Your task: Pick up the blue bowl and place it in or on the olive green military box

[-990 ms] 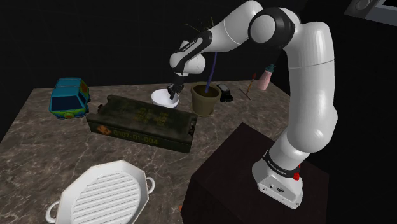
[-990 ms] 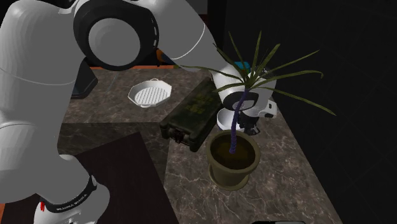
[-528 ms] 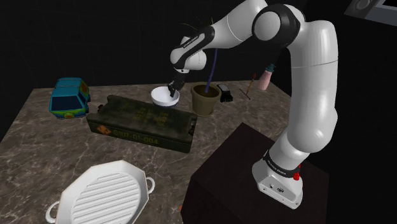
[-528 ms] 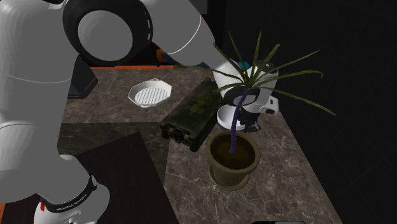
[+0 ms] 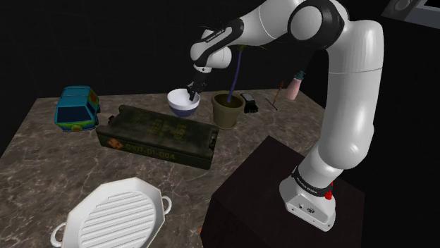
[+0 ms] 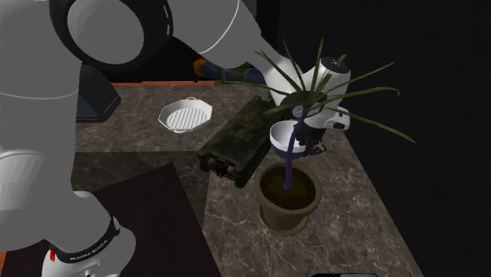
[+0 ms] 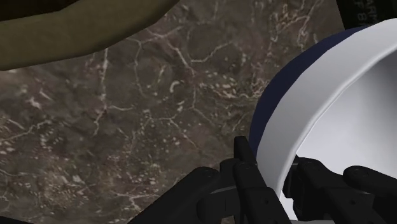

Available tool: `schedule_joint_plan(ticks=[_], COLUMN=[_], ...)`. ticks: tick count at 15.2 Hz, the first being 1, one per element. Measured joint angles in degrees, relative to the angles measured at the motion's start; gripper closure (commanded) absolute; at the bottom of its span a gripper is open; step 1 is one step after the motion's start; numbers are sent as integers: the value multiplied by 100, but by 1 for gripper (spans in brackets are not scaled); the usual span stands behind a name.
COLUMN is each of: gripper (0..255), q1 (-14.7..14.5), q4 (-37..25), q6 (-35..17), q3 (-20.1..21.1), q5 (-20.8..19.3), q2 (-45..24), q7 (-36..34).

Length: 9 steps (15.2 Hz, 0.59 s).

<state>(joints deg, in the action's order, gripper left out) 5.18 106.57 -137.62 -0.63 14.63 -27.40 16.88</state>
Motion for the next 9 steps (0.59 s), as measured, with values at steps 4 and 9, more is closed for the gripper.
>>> schedule_joint_plan(ticks=[4, 9], gripper=[255, 255], q1=[-23, -21], q4=[-61, -109], q6=[229, 508], q3=[-23, -51], q5=[-51, -103], q2=[175, 408], q7=[-81, -137])
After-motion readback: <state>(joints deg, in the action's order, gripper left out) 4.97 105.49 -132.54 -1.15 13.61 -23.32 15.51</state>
